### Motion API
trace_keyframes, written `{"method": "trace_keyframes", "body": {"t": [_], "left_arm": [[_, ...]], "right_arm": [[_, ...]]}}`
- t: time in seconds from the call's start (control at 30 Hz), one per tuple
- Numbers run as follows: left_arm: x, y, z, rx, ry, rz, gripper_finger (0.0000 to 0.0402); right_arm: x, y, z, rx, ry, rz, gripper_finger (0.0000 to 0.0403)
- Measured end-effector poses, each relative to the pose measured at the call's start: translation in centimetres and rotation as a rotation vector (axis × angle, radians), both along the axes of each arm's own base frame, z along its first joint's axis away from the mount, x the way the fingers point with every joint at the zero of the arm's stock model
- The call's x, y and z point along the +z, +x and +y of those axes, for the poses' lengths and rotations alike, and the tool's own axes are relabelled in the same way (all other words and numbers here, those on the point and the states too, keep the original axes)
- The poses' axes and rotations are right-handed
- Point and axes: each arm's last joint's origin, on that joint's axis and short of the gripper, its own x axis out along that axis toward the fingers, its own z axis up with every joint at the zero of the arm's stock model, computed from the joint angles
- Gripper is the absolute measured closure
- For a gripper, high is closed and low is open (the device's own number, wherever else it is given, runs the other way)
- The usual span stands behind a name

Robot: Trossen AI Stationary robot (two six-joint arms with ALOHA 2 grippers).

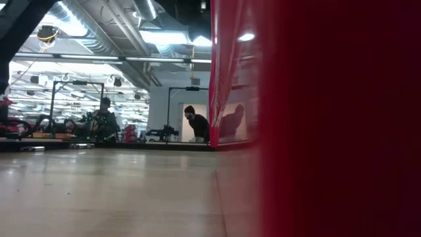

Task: Sort batteries
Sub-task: Put the silver battery into the right red bin, then adjust the red bins

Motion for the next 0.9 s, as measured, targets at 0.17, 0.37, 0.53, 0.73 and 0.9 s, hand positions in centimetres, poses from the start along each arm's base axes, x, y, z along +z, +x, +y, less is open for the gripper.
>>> {"method": "trace_keyframes", "body": {"t": [0.17, 0.37, 0.53, 0.73, 0.9], "left_arm": [[-0.8, 0.9, -0.7, 0.021, 0.111, 0.044, 0.0389], [-1.5, 1.2, -0.8, 0.035, 0.118, 0.074, 0.0389], [-1.4, 1.3, -1.2, 0.024, 0.125, 0.065, 0.0380], [-1.5, 1.3, -2.2, -0.025, 0.158, 0.066, 0.0319], [-1.5, 1.3, -2.8, -0.039, 0.160, 0.062, 0.0255]], "right_arm": [[-0.1, -0.2, 0.3, 0.030, -0.020, 0.027, 0.0193], [-0.3, -0.4, 0.3, 0.035, -0.027, 0.062, 0.0193], [-0.4, -0.6, 0.3, 0.039, -0.027, 0.088, 0.0193], [-0.5, -0.6, 0.3, 0.074, -0.023, 0.107, 0.0194], [-0.5, -0.6, 0.3, 0.100, -0.030, 0.123, 0.0194]]}}
